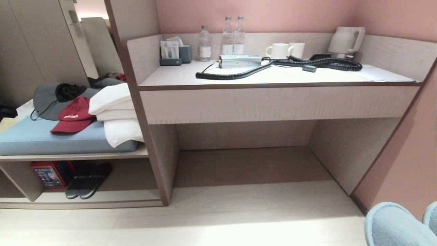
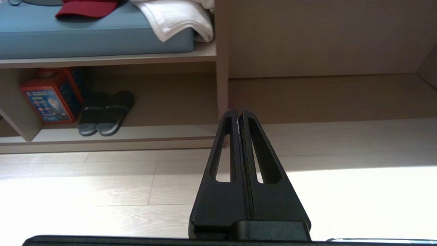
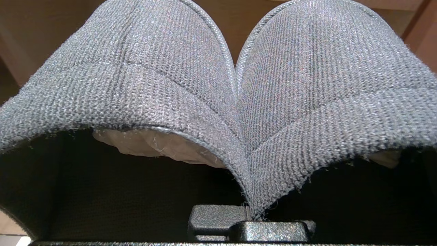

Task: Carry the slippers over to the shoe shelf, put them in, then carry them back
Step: Place the slippers on the floor

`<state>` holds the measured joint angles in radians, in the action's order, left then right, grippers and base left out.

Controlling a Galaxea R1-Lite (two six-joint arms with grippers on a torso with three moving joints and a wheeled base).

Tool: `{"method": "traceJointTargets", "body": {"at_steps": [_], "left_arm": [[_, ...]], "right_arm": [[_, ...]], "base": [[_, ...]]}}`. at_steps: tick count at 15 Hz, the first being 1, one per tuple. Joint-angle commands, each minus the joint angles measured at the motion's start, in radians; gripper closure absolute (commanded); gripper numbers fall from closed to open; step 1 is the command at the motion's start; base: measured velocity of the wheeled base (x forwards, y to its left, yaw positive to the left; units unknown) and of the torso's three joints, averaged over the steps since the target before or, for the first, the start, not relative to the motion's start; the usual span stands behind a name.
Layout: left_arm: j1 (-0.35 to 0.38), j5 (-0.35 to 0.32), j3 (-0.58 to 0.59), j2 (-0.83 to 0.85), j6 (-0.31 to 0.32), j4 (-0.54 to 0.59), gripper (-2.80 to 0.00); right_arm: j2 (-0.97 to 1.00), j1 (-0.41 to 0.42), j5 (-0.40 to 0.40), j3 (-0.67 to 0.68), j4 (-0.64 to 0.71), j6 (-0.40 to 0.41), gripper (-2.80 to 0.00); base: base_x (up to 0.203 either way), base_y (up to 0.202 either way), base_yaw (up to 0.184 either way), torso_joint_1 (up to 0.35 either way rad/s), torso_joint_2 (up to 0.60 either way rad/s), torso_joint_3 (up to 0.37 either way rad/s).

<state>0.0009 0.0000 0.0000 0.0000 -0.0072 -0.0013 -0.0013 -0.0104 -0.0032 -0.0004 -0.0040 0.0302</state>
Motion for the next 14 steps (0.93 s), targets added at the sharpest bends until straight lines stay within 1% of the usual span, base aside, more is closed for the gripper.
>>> {"method": "traceJointTargets", "body": {"at_steps": [1, 4, 11, 14], "left_arm": [[0.001, 0.000, 0.000, 0.000, 0.000, 0.000, 0.00], [-0.001, 0.000, 0.000, 0.000, 0.000, 0.000, 0.00], [0.001, 0.000, 0.000, 0.000, 0.000, 0.000, 0.00], [0.001, 0.002, 0.000, 0.000, -0.002, 0.000, 0.00]], "right_arm": [[0.001, 0.000, 0.000, 0.000, -0.001, 0.000, 0.00], [0.001, 0.000, 0.000, 0.000, -0.001, 0.000, 0.00], [0.001, 0.000, 0.000, 0.000, -0.001, 0.000, 0.00], [0.001, 0.000, 0.000, 0.000, -0.001, 0.000, 0.00]], "base": [[0.000, -0.195, 0.000, -0.002, 0.00, 0.004], [0.000, -0.141, -0.001, 0.002, 0.00, 0.001], [0.000, 0.000, 0.000, 0.000, 0.00, 0.000], [0.000, 0.000, 0.000, 0.003, 0.00, -0.148]]}}
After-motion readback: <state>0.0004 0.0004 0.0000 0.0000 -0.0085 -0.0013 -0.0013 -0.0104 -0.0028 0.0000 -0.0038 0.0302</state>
